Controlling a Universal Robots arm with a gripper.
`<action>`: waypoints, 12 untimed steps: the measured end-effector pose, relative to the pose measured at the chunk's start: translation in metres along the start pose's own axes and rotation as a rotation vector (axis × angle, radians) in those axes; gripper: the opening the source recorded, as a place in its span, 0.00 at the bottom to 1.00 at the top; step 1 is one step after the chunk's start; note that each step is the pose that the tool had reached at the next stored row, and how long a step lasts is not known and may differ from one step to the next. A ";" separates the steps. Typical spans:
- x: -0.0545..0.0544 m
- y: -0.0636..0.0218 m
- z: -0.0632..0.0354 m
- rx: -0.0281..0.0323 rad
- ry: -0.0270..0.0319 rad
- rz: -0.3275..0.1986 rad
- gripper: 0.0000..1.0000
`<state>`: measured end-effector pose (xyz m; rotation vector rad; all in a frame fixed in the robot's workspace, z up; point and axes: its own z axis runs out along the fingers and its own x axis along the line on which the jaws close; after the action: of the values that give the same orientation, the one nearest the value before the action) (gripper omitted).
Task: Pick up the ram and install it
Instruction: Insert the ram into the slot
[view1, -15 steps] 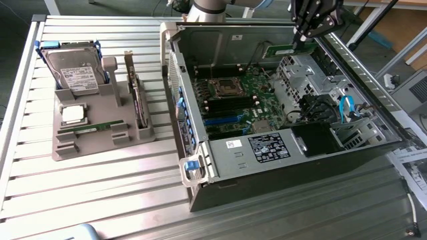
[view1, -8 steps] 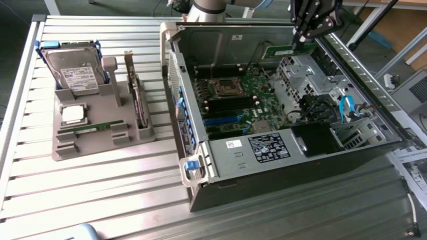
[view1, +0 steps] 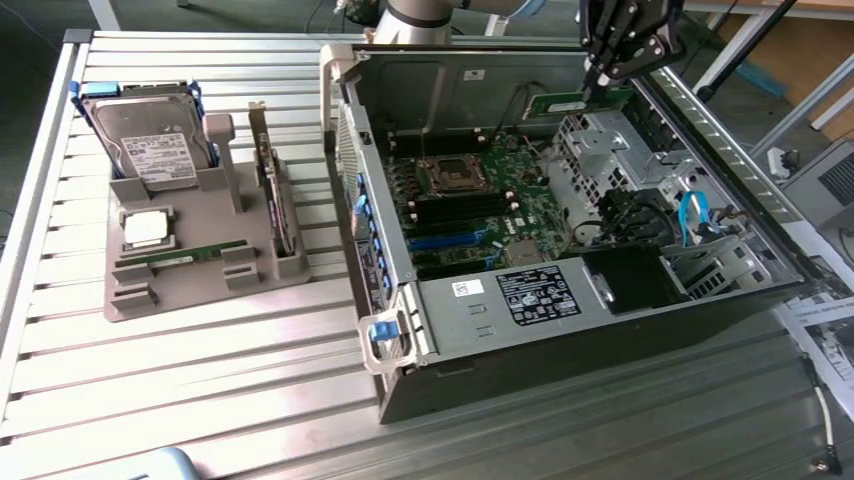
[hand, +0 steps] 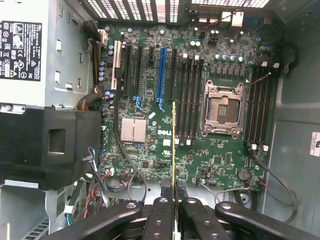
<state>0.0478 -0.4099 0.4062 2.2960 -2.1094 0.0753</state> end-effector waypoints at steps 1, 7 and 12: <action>0.000 0.0000 0.0003 0.0000 0.0000 0.000 0.13; 0.000 0.0002 0.0018 -0.0002 0.0000 0.003 0.13; 0.000 0.0003 0.0029 -0.0003 0.0001 0.005 0.13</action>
<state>0.0476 -0.4099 0.4033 2.2903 -2.1153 0.0752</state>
